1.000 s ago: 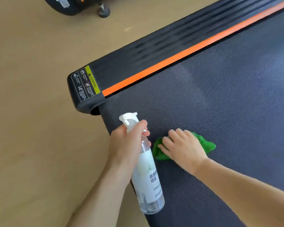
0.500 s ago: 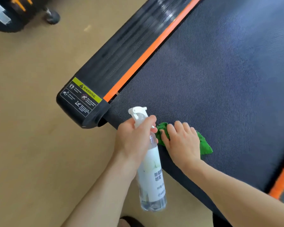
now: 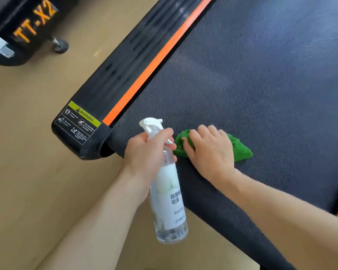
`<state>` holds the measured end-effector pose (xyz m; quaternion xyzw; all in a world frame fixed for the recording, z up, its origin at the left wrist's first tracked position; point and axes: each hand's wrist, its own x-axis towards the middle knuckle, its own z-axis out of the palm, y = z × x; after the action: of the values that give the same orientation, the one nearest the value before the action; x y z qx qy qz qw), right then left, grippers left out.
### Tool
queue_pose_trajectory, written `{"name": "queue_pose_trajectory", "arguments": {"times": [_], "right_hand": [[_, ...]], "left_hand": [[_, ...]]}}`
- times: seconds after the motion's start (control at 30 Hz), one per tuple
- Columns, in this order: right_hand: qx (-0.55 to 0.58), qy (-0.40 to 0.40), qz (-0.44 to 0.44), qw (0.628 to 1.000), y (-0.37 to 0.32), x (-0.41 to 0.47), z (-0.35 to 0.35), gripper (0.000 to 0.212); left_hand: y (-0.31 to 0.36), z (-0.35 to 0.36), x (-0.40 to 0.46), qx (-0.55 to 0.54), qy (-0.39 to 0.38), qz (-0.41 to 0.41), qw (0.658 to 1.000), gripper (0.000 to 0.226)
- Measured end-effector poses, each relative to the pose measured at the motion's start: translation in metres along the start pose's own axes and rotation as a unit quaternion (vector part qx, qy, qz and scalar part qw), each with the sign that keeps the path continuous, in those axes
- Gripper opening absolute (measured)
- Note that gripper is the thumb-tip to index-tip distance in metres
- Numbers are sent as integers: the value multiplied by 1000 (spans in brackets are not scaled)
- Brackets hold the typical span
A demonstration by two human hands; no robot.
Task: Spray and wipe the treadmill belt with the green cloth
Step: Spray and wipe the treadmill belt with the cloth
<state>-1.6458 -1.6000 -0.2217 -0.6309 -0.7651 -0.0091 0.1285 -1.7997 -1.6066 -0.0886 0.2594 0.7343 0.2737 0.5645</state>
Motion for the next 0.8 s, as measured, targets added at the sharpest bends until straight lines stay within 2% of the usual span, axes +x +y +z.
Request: {"name": "queue_pose_trajectory", "arguments": {"times": [0.13, 0.27, 0.33, 0.43, 0.5, 0.57, 0.67, 0.8], "right_hand": [[63, -37, -107, 992, -27, -85, -14, 27], [80, -40, -195, 977, -11, -81, -9, 28], [78, -12, -164, 983, -6, -64, -5, 34], [28, 73, 0, 997, 12, -3, 8, 32], [-12, 84, 87, 993, 20, 46, 15, 32], [-35, 78, 133, 988, 20, 77, 23, 33], [-35, 98, 120, 987, 15, 70, 27, 35], [-16, 97, -2, 995, 9, 27, 24, 37]], "left_hand": [[13, 10, 0, -3, -16, 5, 1000, 22], [17, 19, 15, 5, -42, 8, 999, 22], [18, 21, 23, 13, -65, 9, 998, 22], [21, 18, 32, 23, -95, 17, 995, 23], [24, 12, 39, 25, -116, 24, 993, 22], [25, 4, 47, 29, -129, 37, 991, 23], [23, -4, 61, 32, -134, 61, 989, 23], [11, -3, 81, 55, -167, 84, 981, 23]]}}
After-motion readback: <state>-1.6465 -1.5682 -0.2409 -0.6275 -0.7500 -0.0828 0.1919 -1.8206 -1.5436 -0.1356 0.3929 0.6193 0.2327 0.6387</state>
